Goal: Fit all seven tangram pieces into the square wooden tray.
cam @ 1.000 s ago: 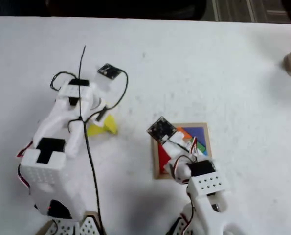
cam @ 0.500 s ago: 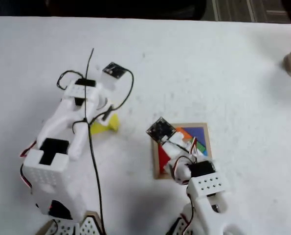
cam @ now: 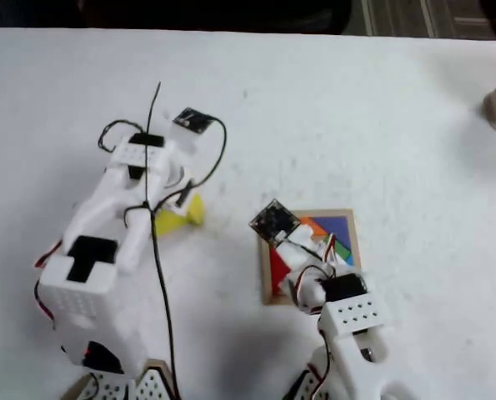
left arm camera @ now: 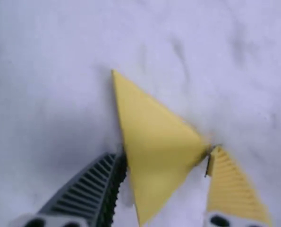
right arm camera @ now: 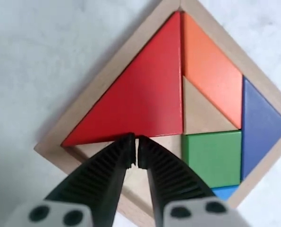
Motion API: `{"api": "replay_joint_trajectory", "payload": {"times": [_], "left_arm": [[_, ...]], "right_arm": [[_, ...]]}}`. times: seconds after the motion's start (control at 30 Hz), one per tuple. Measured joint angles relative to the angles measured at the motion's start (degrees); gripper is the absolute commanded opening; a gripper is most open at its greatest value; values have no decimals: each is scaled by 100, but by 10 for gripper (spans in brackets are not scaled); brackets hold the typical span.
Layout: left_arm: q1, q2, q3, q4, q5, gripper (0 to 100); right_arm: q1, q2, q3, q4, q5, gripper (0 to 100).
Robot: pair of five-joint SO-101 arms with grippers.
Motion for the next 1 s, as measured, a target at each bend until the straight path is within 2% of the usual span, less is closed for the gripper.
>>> {"api": "replay_joint_trajectory", "payload": {"times": [0.13, 0.37, 0.53, 0.63, 0.8, 1.0], "left_arm": [[193, -299, 44, 334, 44, 241], [791, -844, 914, 123, 325, 242], [923, -1152, 1196, 44, 387, 245], [905, -1275, 1196, 44, 404, 255], [589, -1284, 932, 35, 404, 369], [484, -651, 677, -316, 703, 373]], "right_arm": [[0, 0, 0, 0, 0, 18], [0, 0, 0, 0, 0, 18], [0, 0, 0, 0, 0, 18], [0, 0, 0, 0, 0, 18], [0, 0, 0, 0, 0, 18], [0, 0, 9, 0, 0, 18]]}}
